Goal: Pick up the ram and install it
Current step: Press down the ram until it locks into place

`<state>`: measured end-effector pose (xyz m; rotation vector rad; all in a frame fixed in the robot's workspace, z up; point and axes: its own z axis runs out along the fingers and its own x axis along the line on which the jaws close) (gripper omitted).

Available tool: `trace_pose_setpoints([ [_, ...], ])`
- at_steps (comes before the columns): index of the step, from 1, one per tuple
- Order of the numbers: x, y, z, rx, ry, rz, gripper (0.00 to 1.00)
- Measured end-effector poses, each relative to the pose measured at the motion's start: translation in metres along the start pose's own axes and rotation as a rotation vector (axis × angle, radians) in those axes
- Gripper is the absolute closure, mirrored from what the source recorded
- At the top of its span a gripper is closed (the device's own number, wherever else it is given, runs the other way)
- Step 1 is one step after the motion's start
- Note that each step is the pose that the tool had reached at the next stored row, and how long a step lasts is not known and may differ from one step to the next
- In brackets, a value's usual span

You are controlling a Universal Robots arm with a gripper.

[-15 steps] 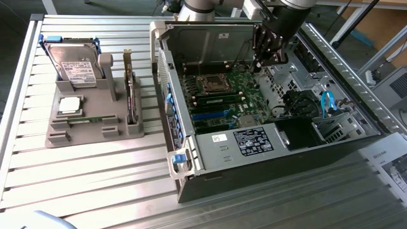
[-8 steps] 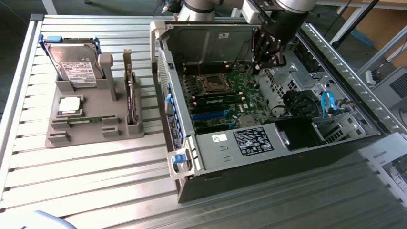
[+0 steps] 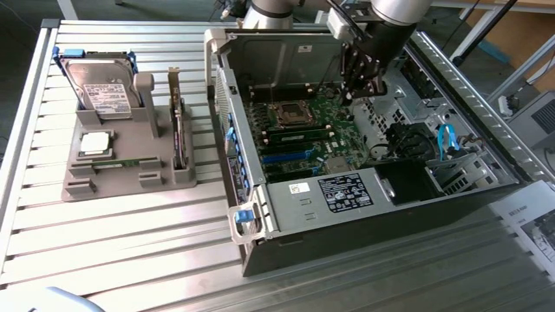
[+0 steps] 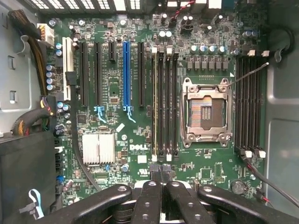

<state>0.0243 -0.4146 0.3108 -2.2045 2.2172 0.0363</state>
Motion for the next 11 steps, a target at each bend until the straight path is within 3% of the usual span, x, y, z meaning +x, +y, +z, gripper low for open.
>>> trace_pose_setpoints([
  [11,0.0,-0.0001,0.012,0.0,0.0,0.0,0.9],
])
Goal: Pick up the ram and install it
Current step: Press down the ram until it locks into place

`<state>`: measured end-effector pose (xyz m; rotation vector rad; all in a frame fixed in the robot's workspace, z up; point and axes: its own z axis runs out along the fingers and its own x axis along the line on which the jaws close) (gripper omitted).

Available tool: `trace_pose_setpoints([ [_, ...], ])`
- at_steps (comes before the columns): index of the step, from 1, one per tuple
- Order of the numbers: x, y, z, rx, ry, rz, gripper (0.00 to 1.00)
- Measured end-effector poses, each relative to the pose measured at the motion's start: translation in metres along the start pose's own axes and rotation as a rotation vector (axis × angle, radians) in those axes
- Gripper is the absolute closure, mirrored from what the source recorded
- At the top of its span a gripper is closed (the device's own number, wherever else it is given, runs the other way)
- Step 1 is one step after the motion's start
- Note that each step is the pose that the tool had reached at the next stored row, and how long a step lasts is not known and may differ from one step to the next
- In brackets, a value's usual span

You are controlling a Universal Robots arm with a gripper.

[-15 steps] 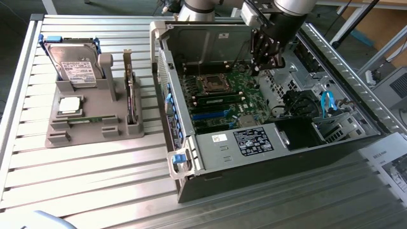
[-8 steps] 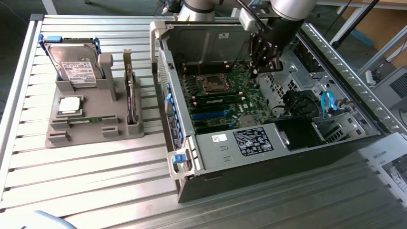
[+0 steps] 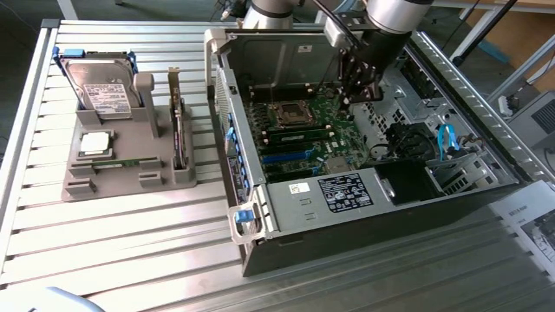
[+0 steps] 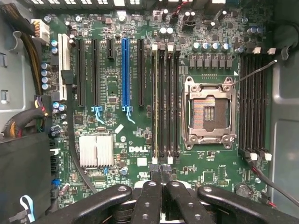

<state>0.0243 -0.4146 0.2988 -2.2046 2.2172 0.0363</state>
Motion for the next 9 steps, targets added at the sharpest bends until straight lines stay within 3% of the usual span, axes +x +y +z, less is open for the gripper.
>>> trace_pose_setpoints([
  [9,0.0002,-0.0001,0.0089,0.0,-0.0001,0.0,0.9],
])
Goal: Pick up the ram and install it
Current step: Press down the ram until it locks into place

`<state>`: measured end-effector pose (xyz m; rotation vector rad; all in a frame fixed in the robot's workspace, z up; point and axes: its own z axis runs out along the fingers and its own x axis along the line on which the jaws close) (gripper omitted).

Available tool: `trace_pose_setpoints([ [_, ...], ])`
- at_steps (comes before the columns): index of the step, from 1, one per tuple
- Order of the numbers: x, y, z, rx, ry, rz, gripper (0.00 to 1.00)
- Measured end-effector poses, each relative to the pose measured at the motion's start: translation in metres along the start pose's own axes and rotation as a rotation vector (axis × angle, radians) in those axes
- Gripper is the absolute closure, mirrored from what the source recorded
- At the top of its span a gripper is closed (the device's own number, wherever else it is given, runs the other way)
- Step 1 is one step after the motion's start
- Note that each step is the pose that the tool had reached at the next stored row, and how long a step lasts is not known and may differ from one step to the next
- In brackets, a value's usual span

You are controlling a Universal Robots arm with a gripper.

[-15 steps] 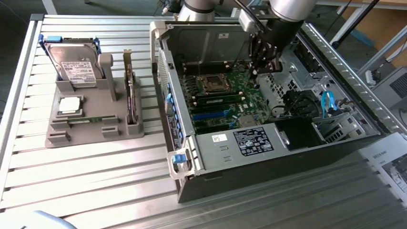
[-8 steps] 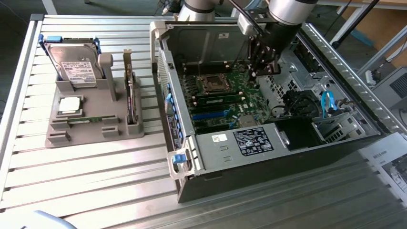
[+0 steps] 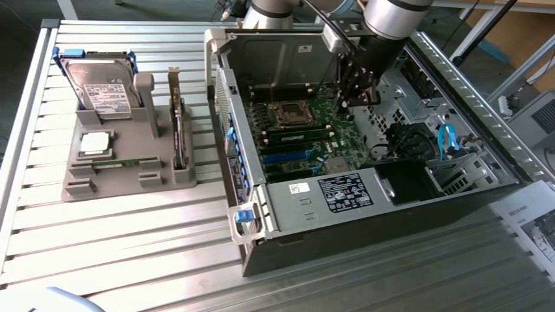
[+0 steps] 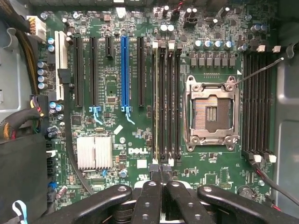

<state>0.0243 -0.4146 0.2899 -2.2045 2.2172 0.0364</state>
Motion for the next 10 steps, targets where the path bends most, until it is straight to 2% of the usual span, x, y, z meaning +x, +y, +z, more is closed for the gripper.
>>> trace_pose_setpoints([
  [10,0.0,-0.0001,0.0114,0.0,0.0,0.0,0.9],
])
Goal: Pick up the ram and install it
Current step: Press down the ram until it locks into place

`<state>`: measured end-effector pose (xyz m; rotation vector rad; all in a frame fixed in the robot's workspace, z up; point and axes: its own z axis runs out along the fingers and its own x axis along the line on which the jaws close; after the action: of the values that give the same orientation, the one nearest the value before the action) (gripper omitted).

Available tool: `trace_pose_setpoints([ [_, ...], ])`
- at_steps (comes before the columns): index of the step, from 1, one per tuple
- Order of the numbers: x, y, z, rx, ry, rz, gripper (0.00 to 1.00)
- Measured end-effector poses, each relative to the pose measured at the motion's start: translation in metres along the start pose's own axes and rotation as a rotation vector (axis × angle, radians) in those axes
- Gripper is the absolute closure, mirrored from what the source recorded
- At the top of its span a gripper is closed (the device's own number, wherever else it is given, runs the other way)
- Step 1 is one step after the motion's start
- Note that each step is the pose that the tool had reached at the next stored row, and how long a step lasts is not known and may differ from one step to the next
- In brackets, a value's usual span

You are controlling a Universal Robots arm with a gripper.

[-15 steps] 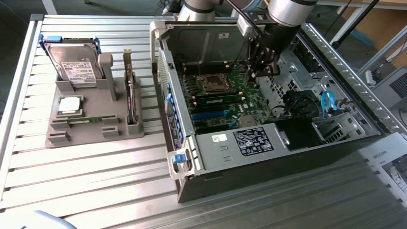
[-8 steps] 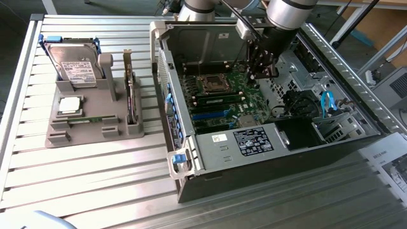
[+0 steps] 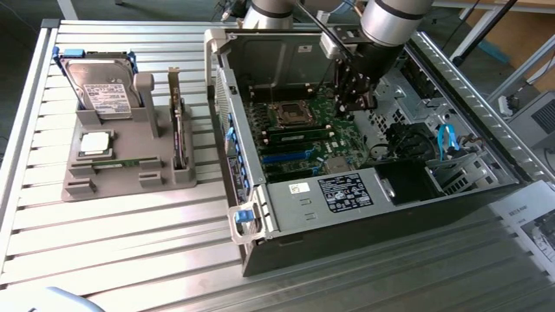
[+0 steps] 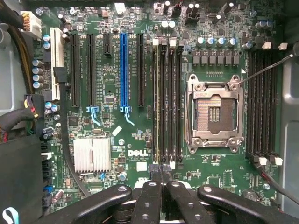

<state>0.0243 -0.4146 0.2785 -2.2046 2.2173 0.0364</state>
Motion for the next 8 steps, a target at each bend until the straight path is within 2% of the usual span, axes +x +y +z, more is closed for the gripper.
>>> trace_pose_setpoints([
  [8,0.0002,-0.0001,0.009,0.0,0.0,0.0,0.9],
])
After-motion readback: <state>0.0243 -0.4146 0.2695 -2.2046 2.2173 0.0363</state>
